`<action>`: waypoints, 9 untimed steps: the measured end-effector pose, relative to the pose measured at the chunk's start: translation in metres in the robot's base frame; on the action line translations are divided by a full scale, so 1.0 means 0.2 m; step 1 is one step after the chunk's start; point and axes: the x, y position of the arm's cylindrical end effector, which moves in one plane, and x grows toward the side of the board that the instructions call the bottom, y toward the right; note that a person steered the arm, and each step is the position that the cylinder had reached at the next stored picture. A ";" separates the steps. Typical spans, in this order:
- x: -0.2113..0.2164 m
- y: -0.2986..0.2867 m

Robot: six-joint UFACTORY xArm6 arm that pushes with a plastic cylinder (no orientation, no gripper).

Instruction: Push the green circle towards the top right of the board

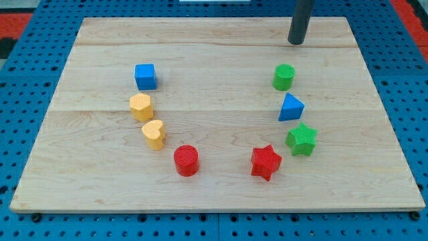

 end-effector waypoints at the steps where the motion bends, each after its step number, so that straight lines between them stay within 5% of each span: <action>1: 0.00 0.00; 6: 0.07 -0.39; 9: 0.59 -0.42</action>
